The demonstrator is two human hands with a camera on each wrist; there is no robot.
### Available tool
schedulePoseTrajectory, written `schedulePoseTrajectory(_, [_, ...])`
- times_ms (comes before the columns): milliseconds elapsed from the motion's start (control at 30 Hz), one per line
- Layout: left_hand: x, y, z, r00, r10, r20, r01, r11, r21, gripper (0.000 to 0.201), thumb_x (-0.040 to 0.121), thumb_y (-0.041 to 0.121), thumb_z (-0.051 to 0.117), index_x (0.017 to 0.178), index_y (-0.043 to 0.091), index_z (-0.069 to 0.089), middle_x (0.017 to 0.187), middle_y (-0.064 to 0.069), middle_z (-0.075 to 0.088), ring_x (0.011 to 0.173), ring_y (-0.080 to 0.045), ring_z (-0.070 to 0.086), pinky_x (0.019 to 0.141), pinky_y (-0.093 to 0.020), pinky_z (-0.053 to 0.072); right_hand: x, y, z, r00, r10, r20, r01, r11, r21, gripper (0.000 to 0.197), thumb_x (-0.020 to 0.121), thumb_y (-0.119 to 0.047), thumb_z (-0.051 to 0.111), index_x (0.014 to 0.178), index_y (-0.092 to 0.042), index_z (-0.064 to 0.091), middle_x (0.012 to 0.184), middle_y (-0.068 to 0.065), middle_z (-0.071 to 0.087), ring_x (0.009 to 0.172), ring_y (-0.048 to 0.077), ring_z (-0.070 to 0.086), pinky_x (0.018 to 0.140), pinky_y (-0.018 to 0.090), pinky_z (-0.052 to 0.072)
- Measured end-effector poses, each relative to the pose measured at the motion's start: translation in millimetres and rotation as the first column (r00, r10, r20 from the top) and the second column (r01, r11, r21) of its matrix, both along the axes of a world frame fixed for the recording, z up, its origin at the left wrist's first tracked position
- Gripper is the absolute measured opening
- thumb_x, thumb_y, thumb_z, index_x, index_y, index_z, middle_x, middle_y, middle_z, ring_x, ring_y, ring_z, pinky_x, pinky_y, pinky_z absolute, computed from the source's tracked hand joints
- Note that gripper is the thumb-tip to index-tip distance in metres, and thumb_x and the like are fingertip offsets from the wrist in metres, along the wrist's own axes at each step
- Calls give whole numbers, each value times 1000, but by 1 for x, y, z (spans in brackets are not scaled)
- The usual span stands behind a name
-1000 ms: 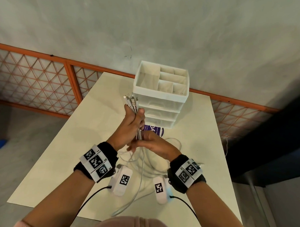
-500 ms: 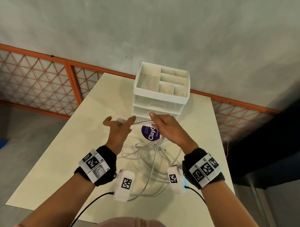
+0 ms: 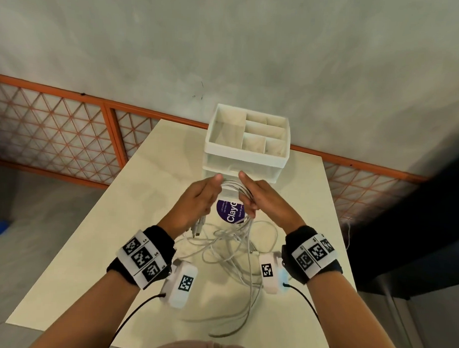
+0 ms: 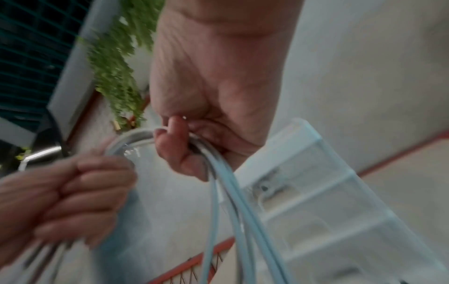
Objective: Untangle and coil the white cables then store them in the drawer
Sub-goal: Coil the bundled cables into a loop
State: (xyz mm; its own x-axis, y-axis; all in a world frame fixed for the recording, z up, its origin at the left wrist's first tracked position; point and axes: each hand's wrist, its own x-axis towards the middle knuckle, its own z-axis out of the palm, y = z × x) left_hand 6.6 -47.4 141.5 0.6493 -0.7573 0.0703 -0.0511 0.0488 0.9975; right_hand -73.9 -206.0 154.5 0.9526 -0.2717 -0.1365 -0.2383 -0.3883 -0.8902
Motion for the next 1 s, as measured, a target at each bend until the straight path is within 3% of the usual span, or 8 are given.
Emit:
schedulePoseTrajectory(100, [9,2,8,1000,7,21,-6,999,-44,42,92,49,38,58,25,32,56,9,19,51,-11,13,46,-24,15,-5,1,-18,1000,-4,-31,7,994,111,70,96,-59,28,60,1,38,48,6,32,52,21,49,73,31,44])
schedulePoseTrajectory(167, [11,3,4,1000,17,13,-17,999,-33,42,93,49,36,63,21,27,59,5,17,53,-12,12,48,-24,16,-6,0,-24,999,-20,-25,24,987,160,69,98,-54,28,63,5,38,49,6,33,52,21,46,71,28,44])
schedulePoseTrajectory(333, [8,5,-9,997,46,-70,-48,998,-35,39,91,53,31,69,21,27,59,11,20,53,-10,15,48,-20,20,3,9,-16,979,-205,13,195,944,266,51,101,-40,31,56,-16,36,46,-6,28,41,10,23,44,22,23])
schedulePoseTrajectory(500, [-9,-10,-19,999,12,-32,-13,999,-31,25,94,38,37,81,17,38,59,9,31,48,-3,28,48,-20,29,13,30,-1,944,-320,76,274,893,357,47,101,-36,33,59,-16,36,47,-4,25,40,9,19,41,23,18])
schedulePoseTrajectory(633, [-16,-17,-18,998,51,-30,-54,995,-84,16,99,25,37,96,12,45,48,15,47,43,0,40,46,-15,36,18,39,-4,933,-353,74,300,873,385,30,101,-34,33,86,-10,42,48,-3,28,36,7,21,36,18,20])
schedulePoseTrajectory(733, [-19,-20,-13,998,37,-45,-42,993,-115,17,100,14,38,101,0,49,51,11,56,41,0,50,44,-10,38,20,39,-11,933,-359,7,334,875,350,42,100,-40,35,116,-1,40,47,-2,33,36,9,30,38,20,27])
schedulePoseTrajectory(800, [-19,-19,-13,999,7,-32,-11,991,-131,22,99,11,41,97,-8,54,55,-3,57,43,-3,54,44,-11,39,19,36,-15,936,-349,-43,346,892,292,51,96,-47,37,127,-6,34,43,-7,41,38,9,39,43,23,35])
schedulePoseTrajectory(1000, [-9,-14,-22,995,-77,-63,71,994,-89,31,96,17,49,83,-10,57,62,-10,59,47,-7,55,45,-15,34,20,29,-22,957,-259,-130,287,911,297,64,90,-53,43,139,-23,16,57,1,55,41,11,46,48,25,41])
